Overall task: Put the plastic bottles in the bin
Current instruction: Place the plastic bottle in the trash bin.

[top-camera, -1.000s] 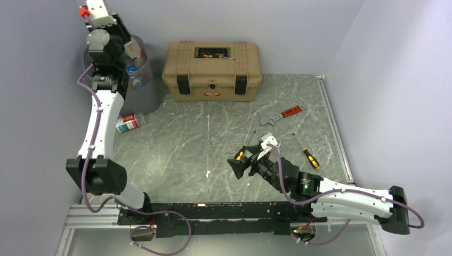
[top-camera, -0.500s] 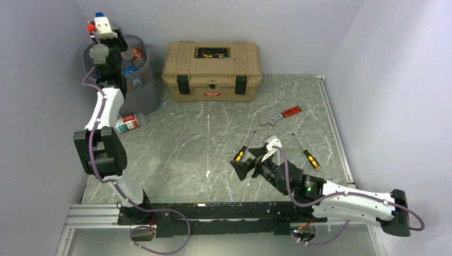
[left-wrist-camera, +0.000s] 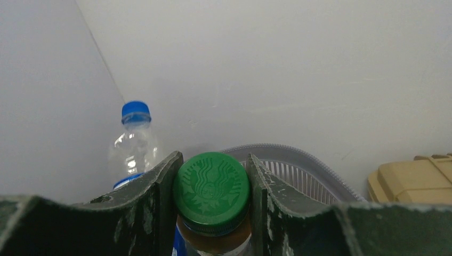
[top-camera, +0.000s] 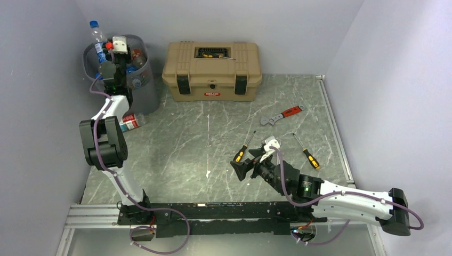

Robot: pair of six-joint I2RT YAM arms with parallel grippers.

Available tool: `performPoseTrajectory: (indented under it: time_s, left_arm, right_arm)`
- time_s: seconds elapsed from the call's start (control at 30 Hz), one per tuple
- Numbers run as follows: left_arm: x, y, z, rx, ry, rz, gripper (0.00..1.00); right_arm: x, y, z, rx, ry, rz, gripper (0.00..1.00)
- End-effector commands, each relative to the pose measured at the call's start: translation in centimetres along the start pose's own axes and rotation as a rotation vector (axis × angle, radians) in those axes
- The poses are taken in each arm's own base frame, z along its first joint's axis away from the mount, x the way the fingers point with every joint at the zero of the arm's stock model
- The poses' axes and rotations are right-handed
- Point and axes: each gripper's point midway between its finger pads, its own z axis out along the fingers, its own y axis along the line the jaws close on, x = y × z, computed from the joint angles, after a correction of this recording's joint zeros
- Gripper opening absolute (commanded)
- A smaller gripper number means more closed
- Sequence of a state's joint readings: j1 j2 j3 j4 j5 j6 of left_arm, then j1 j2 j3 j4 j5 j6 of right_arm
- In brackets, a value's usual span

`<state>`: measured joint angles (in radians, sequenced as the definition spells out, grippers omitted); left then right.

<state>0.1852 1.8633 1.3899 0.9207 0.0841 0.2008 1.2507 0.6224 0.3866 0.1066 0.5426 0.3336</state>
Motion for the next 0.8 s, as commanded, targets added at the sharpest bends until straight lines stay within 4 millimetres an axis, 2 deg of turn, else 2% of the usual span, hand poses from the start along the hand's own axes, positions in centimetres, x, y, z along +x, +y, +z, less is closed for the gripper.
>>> performPoseTrajectory:
  time_s: [0.0, 0.03, 0.1, 0.13, 0.23, 0.33, 0.5, 0.57, 0.67, 0.73, 0.77]
  left_arm:
    - [-3.1, -0.1, 0.0, 0.011, -0.096, 0.090, 0.39]
    - [-3.0, -0.2, -0.1, 0.008, -0.090, 0.094, 0.52]
    - [-3.3, 0.1, -0.5, -0.016, -0.091, 0.093, 0.87]
    - [-3.6, 0.3, -0.6, -0.023, -0.093, 0.092, 0.97]
    - [-5.5, 0.7, -0.6, -0.033, -0.119, 0.088, 0.99]
    - [-8.8, 1.1, -0.4, -0.041, -0.160, 0.076, 0.99]
    - [-16.6, 0.9, -0.5, -0.069, -0.232, 0.083, 0.99]
    - [-20.1, 1.6, -0.9, -0.159, -0.217, 0.087, 1.00]
    - [-24.0, 1.3, -3.0, -0.278, -0.153, 0.016, 0.99]
    - [-24.7, 1.8, -5.5, -0.340, -0.058, -0.108, 0.99]
    - [-24.0, 1.7, -6.8, -0.341, 0.011, -0.185, 0.99]
  right_arm:
    - [-0.9, 0.2, 0.3, 0.002, -0.041, 0.029, 0.99]
    - [-0.8, 0.3, 0.4, -0.003, -0.037, 0.026, 0.99]
    - [-0.9, 0.5, 0.5, -0.003, -0.030, 0.020, 0.99]
    - [-0.8, 0.5, 0.6, 0.000, -0.024, 0.015, 0.99]
    - [-0.8, 0.4, 0.5, 0.007, -0.019, 0.011, 0.99]
    - [-1.1, 0.2, 0.4, 0.008, -0.034, 0.017, 0.99]
    - [-1.4, 0.1, 0.4, 0.021, -0.038, 0.015, 0.99]
    - [-1.4, 0.1, 0.4, 0.022, -0.039, 0.015, 0.99]
    - [-1.5, 0.1, 0.5, 0.023, -0.043, 0.017, 0.99]
    - [-1.7, 0.1, 0.6, 0.025, -0.051, 0.022, 0.99]
    - [-1.7, 0.1, 0.6, 0.024, -0.053, 0.025, 0.99]
